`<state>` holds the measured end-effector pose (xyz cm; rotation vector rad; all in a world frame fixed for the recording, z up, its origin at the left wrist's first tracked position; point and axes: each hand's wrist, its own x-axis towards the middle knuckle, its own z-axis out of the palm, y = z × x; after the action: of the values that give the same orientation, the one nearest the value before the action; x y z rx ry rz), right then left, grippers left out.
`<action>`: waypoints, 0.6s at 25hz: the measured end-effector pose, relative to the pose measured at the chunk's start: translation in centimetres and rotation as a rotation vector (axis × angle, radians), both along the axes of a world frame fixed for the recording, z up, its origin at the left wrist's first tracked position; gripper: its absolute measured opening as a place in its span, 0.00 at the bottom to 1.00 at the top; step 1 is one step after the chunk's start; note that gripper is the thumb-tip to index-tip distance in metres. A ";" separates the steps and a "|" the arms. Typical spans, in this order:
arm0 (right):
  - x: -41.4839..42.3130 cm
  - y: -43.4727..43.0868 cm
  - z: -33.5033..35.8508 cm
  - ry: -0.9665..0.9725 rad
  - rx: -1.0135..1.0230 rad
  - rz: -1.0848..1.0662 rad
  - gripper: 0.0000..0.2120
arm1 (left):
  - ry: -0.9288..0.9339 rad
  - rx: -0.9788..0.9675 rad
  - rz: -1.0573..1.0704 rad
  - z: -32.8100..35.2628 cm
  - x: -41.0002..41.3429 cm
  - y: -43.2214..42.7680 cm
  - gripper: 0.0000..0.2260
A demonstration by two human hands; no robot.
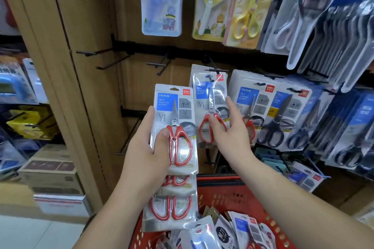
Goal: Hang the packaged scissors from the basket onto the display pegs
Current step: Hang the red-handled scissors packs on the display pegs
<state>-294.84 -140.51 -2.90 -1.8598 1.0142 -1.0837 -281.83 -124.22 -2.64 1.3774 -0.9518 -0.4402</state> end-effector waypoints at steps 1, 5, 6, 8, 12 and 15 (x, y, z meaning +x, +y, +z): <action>0.1 0.0 0.5 0.045 -0.003 -0.027 0.32 | -0.014 -0.003 -0.003 0.0 -0.2 -0.1 0.21; -0.9 3.2 2.1 0.007 0.083 0.078 0.21 | -0.057 -0.017 0.001 -0.5 -1.2 -0.6 0.20; -1.1 4.6 2.2 -0.080 0.205 0.204 0.20 | -0.061 -0.027 0.004 -0.7 -1.6 -0.8 0.20; -1.6 6.9 1.9 -0.166 0.386 0.382 0.19 | -0.047 -0.055 0.012 -0.9 -2.6 -1.1 0.20; -2.1 6.5 0.0 -0.288 0.322 0.209 0.17 | 0.054 -0.073 -0.128 -0.7 -4.3 -1.2 0.19; -2.8 4.7 -0.6 -0.385 0.375 0.075 0.17 | 0.012 0.014 -0.415 -0.4 -5.0 -0.7 0.36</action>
<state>-297.65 -135.77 -3.54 -1.3175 0.8451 -1.0693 -286.84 -124.94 -3.04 1.1863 -1.2305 -0.7663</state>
